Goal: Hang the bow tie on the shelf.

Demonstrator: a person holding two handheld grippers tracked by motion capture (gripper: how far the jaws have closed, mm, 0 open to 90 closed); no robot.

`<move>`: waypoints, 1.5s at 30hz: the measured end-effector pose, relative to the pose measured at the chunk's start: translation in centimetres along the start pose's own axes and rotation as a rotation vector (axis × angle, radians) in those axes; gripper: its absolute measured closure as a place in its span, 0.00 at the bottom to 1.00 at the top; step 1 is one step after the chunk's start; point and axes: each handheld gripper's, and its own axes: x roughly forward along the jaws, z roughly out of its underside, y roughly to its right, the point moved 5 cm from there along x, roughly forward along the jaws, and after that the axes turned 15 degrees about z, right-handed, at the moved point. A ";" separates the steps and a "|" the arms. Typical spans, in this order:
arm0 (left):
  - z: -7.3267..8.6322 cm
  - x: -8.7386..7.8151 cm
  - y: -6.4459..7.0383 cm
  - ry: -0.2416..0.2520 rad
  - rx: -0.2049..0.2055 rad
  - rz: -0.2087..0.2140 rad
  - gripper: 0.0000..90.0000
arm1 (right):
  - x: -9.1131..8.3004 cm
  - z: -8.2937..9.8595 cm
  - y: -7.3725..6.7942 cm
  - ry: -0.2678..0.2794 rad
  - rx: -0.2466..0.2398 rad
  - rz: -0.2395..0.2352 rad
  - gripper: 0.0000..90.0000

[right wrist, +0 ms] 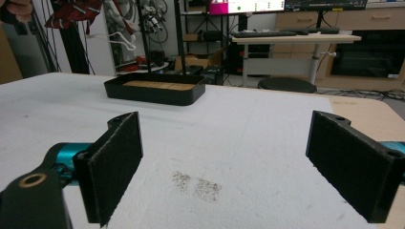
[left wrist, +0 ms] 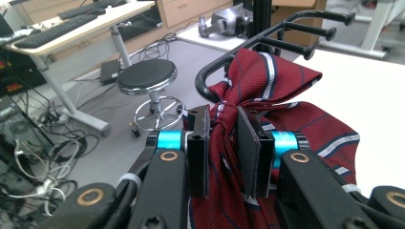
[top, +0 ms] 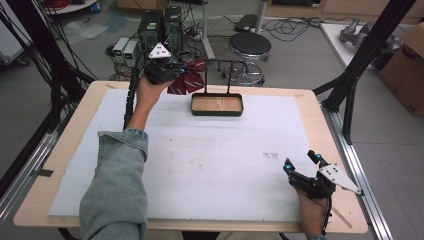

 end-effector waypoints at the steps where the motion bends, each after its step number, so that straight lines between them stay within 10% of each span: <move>1: 0.1 0.0 -0.1 0.004 -0.009 0.000 0.83 | 0.0 0.0 0.0 0.000 0.000 0.000 0.12; 26: 4.7 2.2 -0.1 -0.080 -0.045 0.010 0.90 | 0.0 0.1 0.0 -0.010 -0.002 -0.001 0.12; 45: 3.8 -2.3 0.3 0.020 -0.047 -0.020 0.85 | 0.0 0.0 -0.1 -0.007 -0.008 0.004 0.12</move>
